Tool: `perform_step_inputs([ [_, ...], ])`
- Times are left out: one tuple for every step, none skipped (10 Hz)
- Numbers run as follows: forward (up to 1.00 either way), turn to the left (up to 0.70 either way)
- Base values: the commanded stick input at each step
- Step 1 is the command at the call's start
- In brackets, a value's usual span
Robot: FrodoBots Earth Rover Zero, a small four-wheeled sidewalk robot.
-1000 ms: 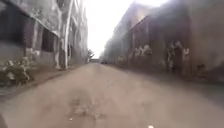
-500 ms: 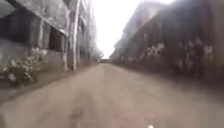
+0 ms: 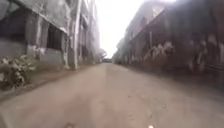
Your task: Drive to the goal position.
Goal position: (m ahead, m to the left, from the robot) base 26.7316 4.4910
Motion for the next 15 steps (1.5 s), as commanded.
perform_step_inputs([
  [0.7, 0.01],
  [0.7, 0.01],
  [0.7, 0.01],
  [0.7, 0.01],
  [0.7, 0.01],
  [0.7, 0.01],
  [0.7, 0.01],
  [0.7, 0.01],
  [0.7, 0.01],
  [0.7, 0.01],
  [0.7, 0.01],
  [0.7, 0.01],
  [0.7, 0.01],
  [0.7, 0.01],
  [0.7, 0.01],
])
